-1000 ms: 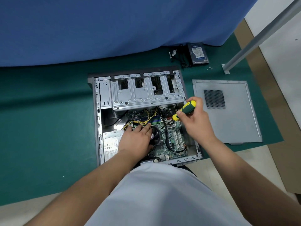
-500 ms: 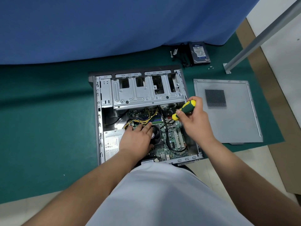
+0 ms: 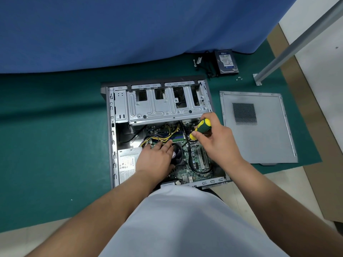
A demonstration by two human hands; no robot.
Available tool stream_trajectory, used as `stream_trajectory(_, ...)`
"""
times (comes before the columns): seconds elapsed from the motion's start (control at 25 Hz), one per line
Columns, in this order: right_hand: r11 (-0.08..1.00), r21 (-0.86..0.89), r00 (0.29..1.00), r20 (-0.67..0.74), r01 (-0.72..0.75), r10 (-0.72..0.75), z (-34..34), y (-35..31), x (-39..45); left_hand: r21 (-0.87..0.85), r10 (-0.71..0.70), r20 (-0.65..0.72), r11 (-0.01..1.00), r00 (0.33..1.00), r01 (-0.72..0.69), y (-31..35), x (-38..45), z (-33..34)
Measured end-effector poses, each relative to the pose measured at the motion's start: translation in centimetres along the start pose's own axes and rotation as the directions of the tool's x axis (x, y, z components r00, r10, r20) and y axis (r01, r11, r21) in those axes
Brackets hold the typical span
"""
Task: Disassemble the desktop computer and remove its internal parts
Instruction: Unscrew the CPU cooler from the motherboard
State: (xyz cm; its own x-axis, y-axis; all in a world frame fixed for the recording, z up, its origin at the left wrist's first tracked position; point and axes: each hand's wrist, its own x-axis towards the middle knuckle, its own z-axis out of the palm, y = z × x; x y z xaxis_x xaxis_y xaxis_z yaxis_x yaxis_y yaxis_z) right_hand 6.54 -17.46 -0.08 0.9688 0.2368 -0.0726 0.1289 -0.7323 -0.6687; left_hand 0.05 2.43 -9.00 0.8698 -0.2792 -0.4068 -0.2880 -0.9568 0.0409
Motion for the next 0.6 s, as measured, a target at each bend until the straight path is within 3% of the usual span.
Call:
stream_trajectory(0.36, 0.995, 0.089, 0.995, 0.094, -0.036, 0.027, -1.3, 0.3, 0.6, -0.013, -0.001, -0.005, 1.0, 1.0, 0.001, 0.0, 0.1, 0.4)
stream_trajectory(0.6, 0.998, 0.044, 0.985, 0.16, 0.055, -0.061, -1.1, 0.2, 0.7, -0.01, -0.001, -0.006, 1.0, 1.0, 0.001, 0.1, 0.1, 0.2)
